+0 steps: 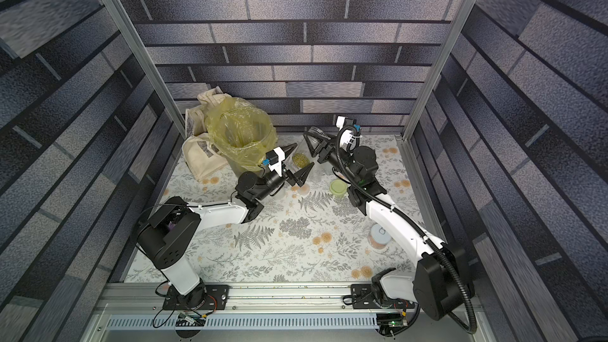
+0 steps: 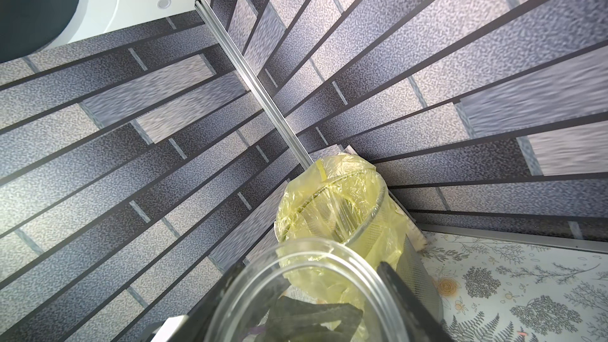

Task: Empty moldy mung beans from jars
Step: Pick up the jar from the center of the board.

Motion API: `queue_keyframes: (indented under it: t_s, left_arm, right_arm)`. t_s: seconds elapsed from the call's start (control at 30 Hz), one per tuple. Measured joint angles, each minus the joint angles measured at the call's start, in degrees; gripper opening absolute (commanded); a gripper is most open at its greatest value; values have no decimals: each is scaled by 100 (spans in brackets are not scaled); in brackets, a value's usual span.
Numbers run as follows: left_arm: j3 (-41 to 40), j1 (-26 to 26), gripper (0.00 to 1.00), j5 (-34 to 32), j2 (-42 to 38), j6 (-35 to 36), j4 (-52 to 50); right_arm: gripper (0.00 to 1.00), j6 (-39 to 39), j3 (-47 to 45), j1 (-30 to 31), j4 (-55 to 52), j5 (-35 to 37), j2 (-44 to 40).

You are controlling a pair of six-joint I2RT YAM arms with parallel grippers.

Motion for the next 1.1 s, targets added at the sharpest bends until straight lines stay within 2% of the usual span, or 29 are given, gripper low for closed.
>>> queue_keyframes:
  t_s: [0.47, 0.67, 0.93, 1.1]
  left_arm:
    - [549, -39, 85, 98, 186, -127, 7]
    - [925, -39, 82, 142, 420, -278, 22]
    - [1165, -42, 70, 208, 522, -409, 15]
    - [1187, -39, 70, 227, 522, -407, 13]
  right_arm:
    - [36, 391, 0, -11, 485, 17, 61]
    - [36, 581, 0, -31, 743, 57, 205]
    - [36, 887, 0, -85, 1193, 120, 361]
    - [36, 968, 0, -85, 1279, 138, 385]
